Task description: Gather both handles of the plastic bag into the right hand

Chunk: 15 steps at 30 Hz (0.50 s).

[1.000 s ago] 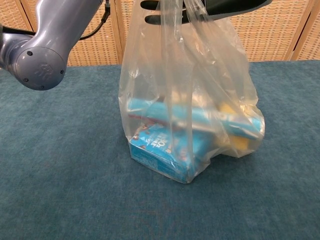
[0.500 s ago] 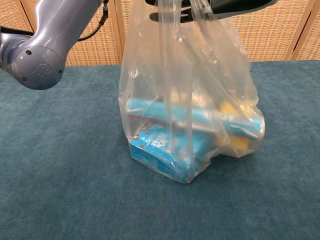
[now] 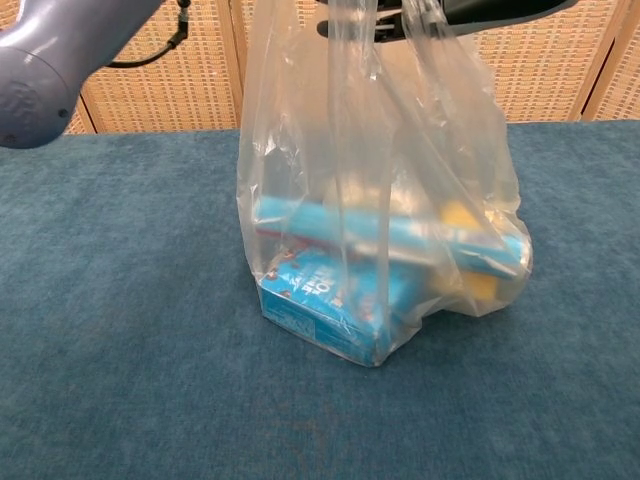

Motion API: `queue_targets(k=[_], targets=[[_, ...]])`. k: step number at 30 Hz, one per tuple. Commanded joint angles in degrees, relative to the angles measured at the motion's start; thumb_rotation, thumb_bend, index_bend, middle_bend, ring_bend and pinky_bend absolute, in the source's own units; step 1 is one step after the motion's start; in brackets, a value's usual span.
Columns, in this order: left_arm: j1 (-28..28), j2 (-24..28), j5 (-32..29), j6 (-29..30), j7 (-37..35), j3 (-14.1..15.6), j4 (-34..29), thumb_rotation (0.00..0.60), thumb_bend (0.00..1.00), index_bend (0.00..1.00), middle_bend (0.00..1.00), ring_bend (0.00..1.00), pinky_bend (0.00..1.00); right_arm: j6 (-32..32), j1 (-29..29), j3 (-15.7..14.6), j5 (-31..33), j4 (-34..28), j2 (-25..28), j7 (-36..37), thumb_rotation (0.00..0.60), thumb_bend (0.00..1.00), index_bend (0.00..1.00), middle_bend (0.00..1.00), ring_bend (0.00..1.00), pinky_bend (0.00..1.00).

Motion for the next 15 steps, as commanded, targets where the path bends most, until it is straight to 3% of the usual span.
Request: queue_targets(k=[1,15], targets=[[0.7,2.2,-0.4,-2.0,-1.2,0.5,-1.9,0.600,0.00,0.00,0.00,0.00,0.00,1.9,0.9,-2.1,-2.0,0.9,0.7,2.5,0.600,0.29,0.32,0.37,0.25,0.20],[2.2,10.2,0.3,-8.1,-7.3,2.3,-8.4,0.600,0.00,0.00,0.00,0.00,0.00,8.6,5.4,-9.5,-7.3,3.6,2.3,10.6,0.600,0.30,0.33,0.42,0.31,0.20]])
